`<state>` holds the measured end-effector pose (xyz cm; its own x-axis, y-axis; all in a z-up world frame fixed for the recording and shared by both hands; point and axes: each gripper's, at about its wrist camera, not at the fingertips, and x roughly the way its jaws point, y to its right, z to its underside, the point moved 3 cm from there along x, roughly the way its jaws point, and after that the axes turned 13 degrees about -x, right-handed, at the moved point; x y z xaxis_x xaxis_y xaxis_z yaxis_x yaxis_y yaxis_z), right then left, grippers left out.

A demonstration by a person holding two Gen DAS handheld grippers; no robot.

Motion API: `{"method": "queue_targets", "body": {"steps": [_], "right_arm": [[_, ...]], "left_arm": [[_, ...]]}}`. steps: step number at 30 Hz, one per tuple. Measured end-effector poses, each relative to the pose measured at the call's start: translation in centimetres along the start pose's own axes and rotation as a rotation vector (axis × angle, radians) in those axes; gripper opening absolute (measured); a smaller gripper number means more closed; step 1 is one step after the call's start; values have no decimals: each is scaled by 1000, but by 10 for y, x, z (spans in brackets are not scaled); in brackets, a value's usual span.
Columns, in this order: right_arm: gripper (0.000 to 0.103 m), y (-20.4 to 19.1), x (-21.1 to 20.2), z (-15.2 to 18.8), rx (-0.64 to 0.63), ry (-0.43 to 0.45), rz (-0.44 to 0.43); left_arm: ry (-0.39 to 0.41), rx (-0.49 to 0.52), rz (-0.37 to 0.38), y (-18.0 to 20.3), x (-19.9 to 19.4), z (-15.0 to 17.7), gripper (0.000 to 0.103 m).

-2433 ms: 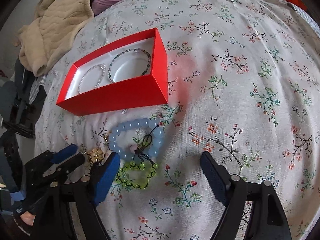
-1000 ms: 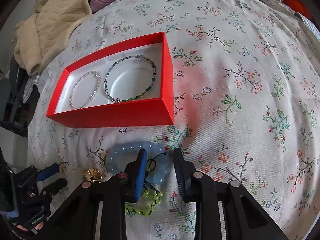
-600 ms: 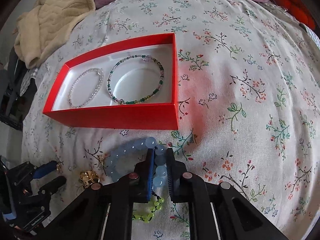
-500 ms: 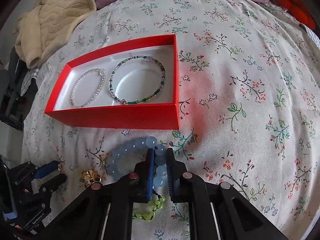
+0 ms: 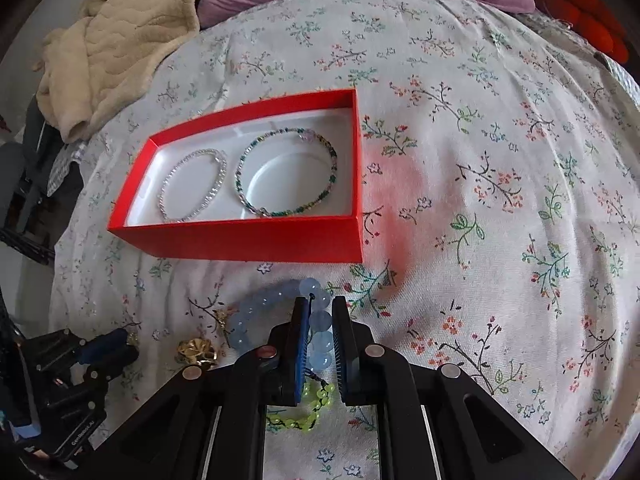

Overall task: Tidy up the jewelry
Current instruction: 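Grasp the pale blue bead bracelet with the right gripper while the left holds the ring, then lift and carry the blue bracelet and the ring over the red box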

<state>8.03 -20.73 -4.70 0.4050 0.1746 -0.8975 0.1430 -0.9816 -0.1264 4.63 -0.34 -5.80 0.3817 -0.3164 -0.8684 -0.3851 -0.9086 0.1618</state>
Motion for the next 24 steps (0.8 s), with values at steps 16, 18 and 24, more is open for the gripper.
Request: {"method": "queue_targets", "body": {"steps": [16,18,24], "right_arm": [[11,-19,-32,-8,-26,82,-32],[11,-20,-36,-9,-24,88,-35],[11,-26,-48,-10,-25,116,-64]], "left_arm": [[49,-12,24,4,-18,-11,16],[55,-21,27,4,-20,-13,16],[72,-33,34,5,-25,-20,16]]}}
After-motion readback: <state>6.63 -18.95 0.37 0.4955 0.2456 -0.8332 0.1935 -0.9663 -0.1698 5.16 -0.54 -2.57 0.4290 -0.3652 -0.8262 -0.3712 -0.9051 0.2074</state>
